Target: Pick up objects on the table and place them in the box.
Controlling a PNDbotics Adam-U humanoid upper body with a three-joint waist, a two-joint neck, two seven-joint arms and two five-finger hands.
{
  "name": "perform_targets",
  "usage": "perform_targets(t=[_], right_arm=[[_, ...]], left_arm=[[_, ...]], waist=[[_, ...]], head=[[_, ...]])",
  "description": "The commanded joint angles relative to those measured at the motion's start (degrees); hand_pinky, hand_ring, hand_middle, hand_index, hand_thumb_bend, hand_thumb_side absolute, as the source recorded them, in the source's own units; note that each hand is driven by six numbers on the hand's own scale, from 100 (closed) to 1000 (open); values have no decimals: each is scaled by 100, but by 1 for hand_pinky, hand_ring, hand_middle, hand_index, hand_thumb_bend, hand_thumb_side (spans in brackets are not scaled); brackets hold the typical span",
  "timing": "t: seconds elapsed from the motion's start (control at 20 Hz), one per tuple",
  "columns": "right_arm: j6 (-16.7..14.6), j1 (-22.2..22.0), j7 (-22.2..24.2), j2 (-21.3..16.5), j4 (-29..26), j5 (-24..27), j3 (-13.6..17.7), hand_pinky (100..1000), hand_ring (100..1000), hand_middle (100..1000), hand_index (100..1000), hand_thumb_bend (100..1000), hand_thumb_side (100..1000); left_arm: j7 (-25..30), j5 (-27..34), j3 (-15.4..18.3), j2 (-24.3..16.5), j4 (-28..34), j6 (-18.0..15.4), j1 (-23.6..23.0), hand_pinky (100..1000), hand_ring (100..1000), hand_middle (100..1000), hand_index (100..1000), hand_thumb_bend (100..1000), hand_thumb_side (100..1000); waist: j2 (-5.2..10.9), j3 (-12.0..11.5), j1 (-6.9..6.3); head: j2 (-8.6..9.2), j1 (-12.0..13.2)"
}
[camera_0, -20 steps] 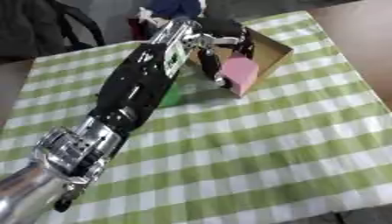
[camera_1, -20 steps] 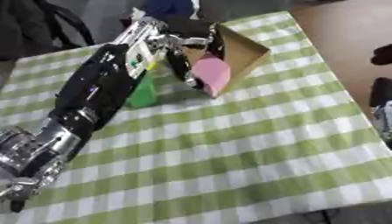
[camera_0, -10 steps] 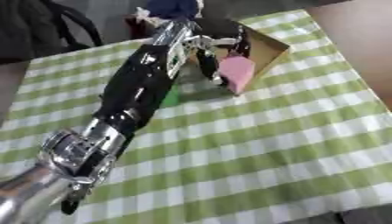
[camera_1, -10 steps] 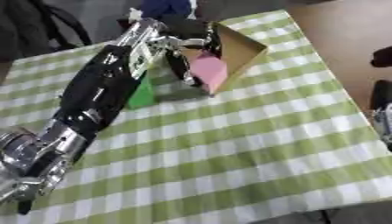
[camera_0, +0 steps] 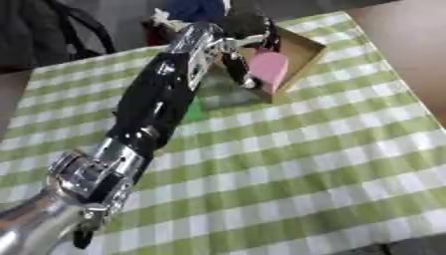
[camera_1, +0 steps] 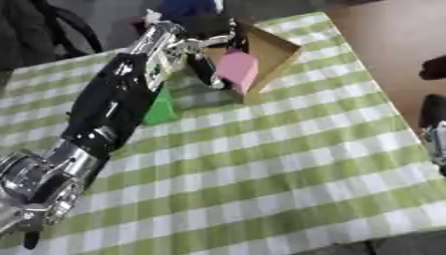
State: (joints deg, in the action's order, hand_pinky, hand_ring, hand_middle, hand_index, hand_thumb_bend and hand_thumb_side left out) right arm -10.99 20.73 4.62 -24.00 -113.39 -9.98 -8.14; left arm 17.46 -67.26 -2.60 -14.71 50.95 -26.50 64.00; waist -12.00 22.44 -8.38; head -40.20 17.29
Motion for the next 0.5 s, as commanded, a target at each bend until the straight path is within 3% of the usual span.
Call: perform_targets(t=[0.05, 0.5], right_arm=[[-7, 92, 29, -39, -120, 25, 6, 841, 728, 694, 954, 100, 389], [-11, 120, 49, -24, -120, 19, -9, 842, 727, 692, 954, 100, 398]], left_arm=[[-207, -67, 115, -167, 15, 102, 169, 737, 582, 497, 644, 406, 127], [-530, -304, 163, -137, -288, 145, 125, 735, 595, 516, 656, 418, 125]], waist=[[91, 17, 67], [25, 70, 35]], head=[[60, 34], [124, 43]])
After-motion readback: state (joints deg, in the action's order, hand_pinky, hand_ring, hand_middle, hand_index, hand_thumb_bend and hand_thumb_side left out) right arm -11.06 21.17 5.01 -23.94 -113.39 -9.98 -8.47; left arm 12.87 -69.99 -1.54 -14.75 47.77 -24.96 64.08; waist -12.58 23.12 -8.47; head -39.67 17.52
